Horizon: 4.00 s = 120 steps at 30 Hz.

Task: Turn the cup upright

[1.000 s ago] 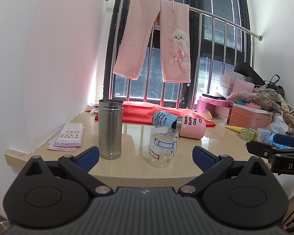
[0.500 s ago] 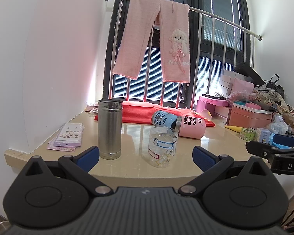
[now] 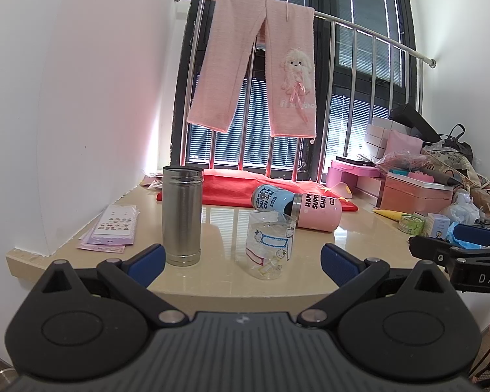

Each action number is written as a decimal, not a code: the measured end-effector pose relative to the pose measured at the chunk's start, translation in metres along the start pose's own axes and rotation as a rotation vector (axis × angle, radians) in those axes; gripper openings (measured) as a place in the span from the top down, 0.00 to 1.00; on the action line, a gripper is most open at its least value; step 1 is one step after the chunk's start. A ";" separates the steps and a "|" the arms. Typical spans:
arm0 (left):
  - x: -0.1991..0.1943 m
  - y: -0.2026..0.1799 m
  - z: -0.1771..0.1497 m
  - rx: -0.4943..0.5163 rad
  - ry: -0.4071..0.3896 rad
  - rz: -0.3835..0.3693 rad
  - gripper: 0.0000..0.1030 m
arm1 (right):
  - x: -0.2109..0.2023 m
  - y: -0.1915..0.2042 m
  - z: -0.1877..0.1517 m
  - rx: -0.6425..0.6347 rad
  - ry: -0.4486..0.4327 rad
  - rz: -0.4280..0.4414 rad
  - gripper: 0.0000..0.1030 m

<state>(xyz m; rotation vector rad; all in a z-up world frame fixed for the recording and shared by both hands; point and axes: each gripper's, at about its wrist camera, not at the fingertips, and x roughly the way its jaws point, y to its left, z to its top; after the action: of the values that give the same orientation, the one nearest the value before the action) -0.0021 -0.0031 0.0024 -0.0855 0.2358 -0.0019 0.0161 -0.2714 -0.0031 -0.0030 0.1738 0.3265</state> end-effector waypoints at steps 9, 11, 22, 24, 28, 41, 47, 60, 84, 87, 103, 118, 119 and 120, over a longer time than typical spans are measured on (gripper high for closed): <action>-0.002 0.000 0.000 0.001 -0.001 -0.003 0.00 | 0.000 0.000 0.000 -0.001 0.000 0.000 0.00; -0.003 -0.001 0.000 0.002 -0.002 -0.003 0.00 | 0.000 0.000 0.000 -0.001 0.000 0.000 0.00; -0.004 -0.004 0.001 0.002 -0.004 -0.005 0.00 | 0.001 0.001 0.000 -0.001 0.001 0.000 0.00; -0.004 -0.004 0.000 0.002 -0.004 -0.005 0.00 | 0.001 0.001 0.000 -0.001 0.001 0.000 0.00; -0.004 -0.003 0.000 0.002 -0.003 -0.004 0.00 | 0.001 0.001 0.000 -0.002 0.001 0.000 0.00; -0.004 -0.004 0.000 0.002 -0.004 -0.004 0.00 | 0.002 0.001 -0.001 -0.002 0.002 0.000 0.00; -0.003 -0.005 0.002 -0.002 -0.007 -0.008 0.00 | 0.003 0.002 0.000 -0.007 0.000 -0.001 0.00; 0.039 -0.026 0.022 -0.004 -0.010 -0.071 0.00 | 0.025 -0.020 0.007 -0.031 0.033 -0.036 0.00; 0.183 -0.134 0.083 0.153 0.159 -0.092 0.00 | 0.127 -0.143 0.033 -0.077 0.108 -0.013 0.00; 0.202 -0.147 0.091 0.217 0.191 -0.103 0.00 | 0.141 -0.157 0.033 -0.072 0.118 -0.006 0.00; 0.336 -0.246 0.093 0.991 0.486 -0.227 0.00 | 0.200 -0.228 0.028 -0.063 0.175 0.053 0.00; 0.443 -0.251 0.059 1.475 0.674 -0.485 0.00 | 0.261 -0.250 0.022 -0.078 0.287 0.229 0.00; 0.447 -0.248 0.056 1.501 0.675 -0.491 0.00 | 0.265 -0.249 0.022 -0.084 0.299 0.237 0.00; 0.453 -0.244 0.052 1.519 0.683 -0.498 0.00 | 0.270 -0.247 0.022 -0.090 0.315 0.247 0.00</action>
<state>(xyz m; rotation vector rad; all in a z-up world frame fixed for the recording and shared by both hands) 0.4520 -0.2474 -0.0325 1.3929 0.8319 -0.7067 0.3505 -0.4189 -0.0338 -0.1232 0.4734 0.5797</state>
